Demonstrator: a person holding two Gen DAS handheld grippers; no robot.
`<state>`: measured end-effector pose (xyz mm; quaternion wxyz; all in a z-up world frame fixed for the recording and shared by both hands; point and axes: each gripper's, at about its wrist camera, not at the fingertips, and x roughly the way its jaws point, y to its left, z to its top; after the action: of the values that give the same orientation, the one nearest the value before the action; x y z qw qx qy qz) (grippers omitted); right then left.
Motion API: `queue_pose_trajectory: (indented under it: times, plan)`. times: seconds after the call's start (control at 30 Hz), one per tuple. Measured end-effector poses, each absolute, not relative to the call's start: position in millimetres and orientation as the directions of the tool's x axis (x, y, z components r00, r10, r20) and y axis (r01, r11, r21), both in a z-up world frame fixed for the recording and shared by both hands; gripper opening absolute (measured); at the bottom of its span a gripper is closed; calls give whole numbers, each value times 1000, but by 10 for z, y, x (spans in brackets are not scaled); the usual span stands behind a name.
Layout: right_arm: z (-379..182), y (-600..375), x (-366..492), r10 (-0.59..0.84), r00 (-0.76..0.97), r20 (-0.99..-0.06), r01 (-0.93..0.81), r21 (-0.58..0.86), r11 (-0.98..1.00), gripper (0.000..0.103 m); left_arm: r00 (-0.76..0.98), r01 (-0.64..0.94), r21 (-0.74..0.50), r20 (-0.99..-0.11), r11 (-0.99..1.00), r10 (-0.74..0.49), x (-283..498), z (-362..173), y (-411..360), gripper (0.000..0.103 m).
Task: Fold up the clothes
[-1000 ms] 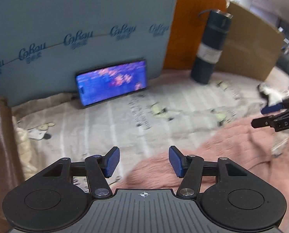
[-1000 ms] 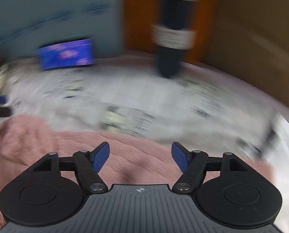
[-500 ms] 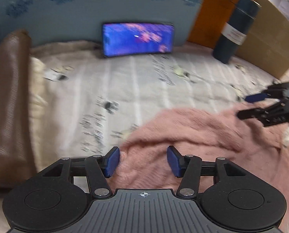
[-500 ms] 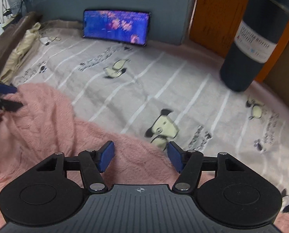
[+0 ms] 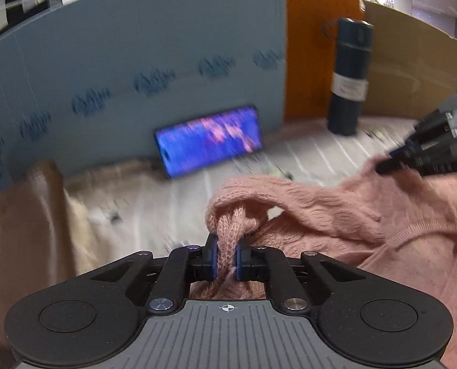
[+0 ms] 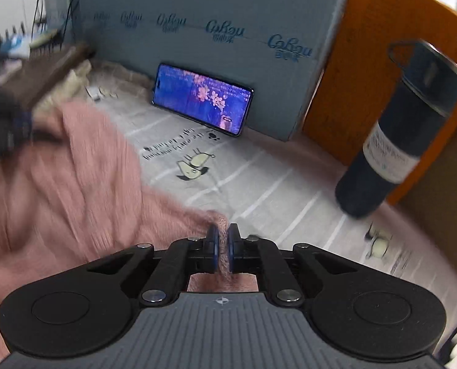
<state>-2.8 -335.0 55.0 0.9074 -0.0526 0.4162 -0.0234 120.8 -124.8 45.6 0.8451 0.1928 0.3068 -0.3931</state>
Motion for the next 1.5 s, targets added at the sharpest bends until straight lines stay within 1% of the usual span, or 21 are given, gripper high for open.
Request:
queue_pose_trajectory:
  times: [0.1,0.17,0.23,0.3,0.33,0.43,0.53,0.7,0.77,0.83,0.93,1.0,1.07,1.1,1.17,1.23,1.27,1.3,1.33,1.4,1.5]
  plan:
    - [357,-3364,105,-129,636,-760,47,-129,990,6,479,789,97,-716,607,-509,1380,305,-1371,11]
    - [214,-3360,168,-144,614,-776,86,-116,990,7,463,795,110,-746,597,-478,1447,180,-1437,15]
    - [185,-3393,153,-176,629,-758,144,-109,984,15,474,785,128,-754,606,-455,1454,124,-1454,22]
    - [240,-3427,68,-215,646,-732,196,-113,974,39,488,771,127,-748,624,-450,1449,157,-1441,27]
    - [287,-3440,0,-233,653,-721,219,-115,969,41,504,767,141,-736,626,-451,1412,194,-1432,33]
    - [486,-3508,-407,-262,673,-691,303,-65,951,45,539,775,183,-692,605,-481,1228,330,-1403,42]
    - [637,-3673,-892,-341,659,-671,423,-45,905,46,519,813,190,-663,550,-539,1026,443,-1361,51]
    - [752,-3830,-1689,-502,561,-658,563,-140,814,52,494,864,304,-668,402,-557,782,571,-1152,52]
    - [756,-3855,-2040,-558,501,-661,618,-178,766,52,484,874,350,-672,336,-561,687,621,-1065,52]
    - [742,-3872,-2386,-603,440,-666,670,-204,714,52,517,855,424,-677,297,-523,675,691,-863,52]
    - [705,-3834,-2818,-642,358,-678,730,-226,645,53,630,775,561,-656,291,-416,813,902,-438,52]
    - [686,-3787,-3044,-655,319,-685,758,-231,610,54,736,673,689,-593,268,-325,937,1111,-178,52]
    - [685,-3750,-3205,-654,296,-696,764,-239,600,55,833,548,805,-501,226,-235,1064,1330,76,52]
    - [693,-3730,-3266,-655,288,-699,759,-251,601,57,880,467,865,-433,185,-197,1107,1438,170,52]
    - [720,-3712,-3353,-684,256,-683,745,-312,590,61,941,321,933,-294,161,-168,1154,1661,263,59]
    - [760,-3719,-3415,-720,226,-656,740,-365,565,64,954,274,925,-228,262,-194,1126,1859,255,82]
    - [788,-3754,-3435,-726,224,-650,757,-353,550,64,949,290,896,-224,335,-224,1081,1926,219,85]
    - [813,-3791,-3453,-726,228,-649,776,-329,538,64,925,358,843,-261,401,-277,1005,1919,135,86]
    - [833,-3838,-3469,-705,254,-662,804,-261,535,64,889,440,774,-306,455,-340,921,1884,35,86]
    - [826,-3916,-3449,-655,301,-693,845,-124,520,64,801,592,605,-370,532,-471,754,1816,-166,86]
    - [713,-3983,-3348,-570,362,-737,879,67,472,63,650,760,343,-408,552,-641,453,1628,-580,86]
